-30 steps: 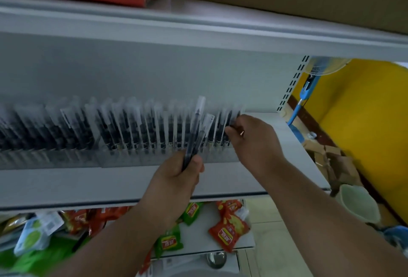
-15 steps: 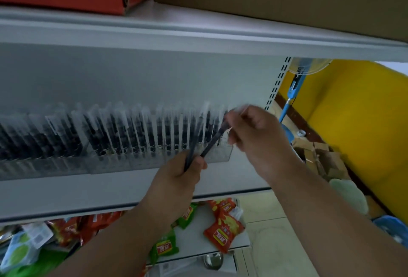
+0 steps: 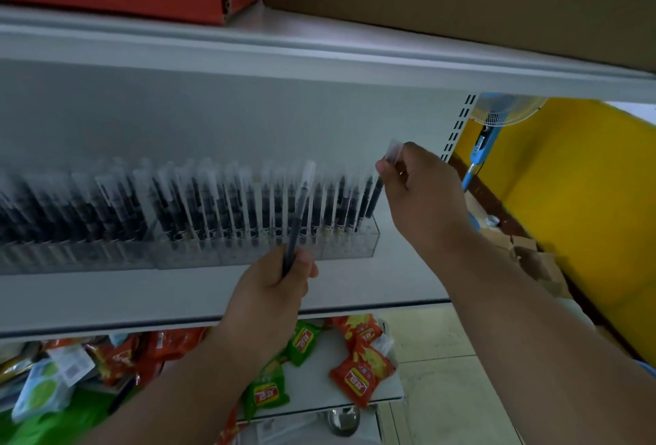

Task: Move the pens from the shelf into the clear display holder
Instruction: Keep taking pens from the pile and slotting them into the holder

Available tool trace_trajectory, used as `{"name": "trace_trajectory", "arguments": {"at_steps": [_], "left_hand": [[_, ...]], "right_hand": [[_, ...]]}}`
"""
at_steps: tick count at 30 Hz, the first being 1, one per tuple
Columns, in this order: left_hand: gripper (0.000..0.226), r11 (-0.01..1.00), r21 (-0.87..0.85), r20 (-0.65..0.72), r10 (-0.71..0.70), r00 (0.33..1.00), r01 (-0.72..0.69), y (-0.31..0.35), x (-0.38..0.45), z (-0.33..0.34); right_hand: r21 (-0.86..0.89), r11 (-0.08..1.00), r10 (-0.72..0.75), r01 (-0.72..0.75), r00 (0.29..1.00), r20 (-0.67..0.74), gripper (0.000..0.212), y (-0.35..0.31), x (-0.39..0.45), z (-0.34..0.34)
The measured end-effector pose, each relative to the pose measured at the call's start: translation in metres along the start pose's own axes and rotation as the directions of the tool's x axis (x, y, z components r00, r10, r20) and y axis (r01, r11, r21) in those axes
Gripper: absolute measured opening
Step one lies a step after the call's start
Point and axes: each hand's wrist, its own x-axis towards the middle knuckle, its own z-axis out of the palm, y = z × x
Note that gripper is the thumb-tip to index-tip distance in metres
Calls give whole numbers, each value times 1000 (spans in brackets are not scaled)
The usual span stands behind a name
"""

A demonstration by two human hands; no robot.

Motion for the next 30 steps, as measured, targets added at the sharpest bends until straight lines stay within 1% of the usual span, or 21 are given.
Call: {"name": "trace_trajectory", "arguments": {"at_steps": [2,4,6,8,10,12,14,17,20,22,23,25,26,28,30], "left_hand": [[31,1000,0,-10,2,1000,-2,0,-3,0],[31,1000,-10,-8,-3,1000,3,-1,-5,0],[30,1000,-12,-1,-6,1000,6,-2,-6,0],[30,1000,-10,-2,-10,1000,10,-3,-8,2],[29,1000,-11,-3,-22,1000,22,-3,-9,3],[29,1000,-9,2,-17,1000,17,-3,-9,2],[29,1000,-11,-4,3,1000,-3,-2,-9,0],[29,1000,1,-41,-3,999,3,-3,-7,-7],[32,999,38,-66,13,998,-11,-7,-2,-16],[32,993,112,-69,54,996,-46,-7,-2,-22],[30,983,171,-69,81,994,-68,-5,-4,-26],[26,936,329,-51,153,987,-128,-1,-8,-37],[23,895,414,-30,195,980,-165,1,-10,-44],[20,809,547,-3,259,966,-216,2,-13,-61],[19,764,606,-9,287,958,-223,-1,-13,-83]], "right_hand": [[8,1000,13,-14,999,49,22,1,-1,4],[-11,1000,23,-22,989,145,22,4,-7,12],[-30,997,71,-66,976,208,24,9,-12,20],[-35,993,119,-114,970,210,28,13,-12,26],[-63,991,127,-116,969,211,30,14,-10,27],[-87,988,147,-130,959,242,30,16,-9,27],[-71,984,174,-161,950,259,31,19,-15,27],[2,988,154,-157,969,192,29,11,-27,20],[124,990,50,-69,988,147,22,-15,-38,14],[222,974,1,-47,979,202,23,-38,-45,15],[283,957,-11,-67,964,265,22,-48,-47,20],[430,888,-34,-162,911,412,20,-67,-50,34],[500,838,-41,-220,887,459,19,-77,-51,42],[603,734,-43,-312,865,500,16,-95,-52,57],[670,654,-47,-352,865,499,14,-114,-54,67]]}}
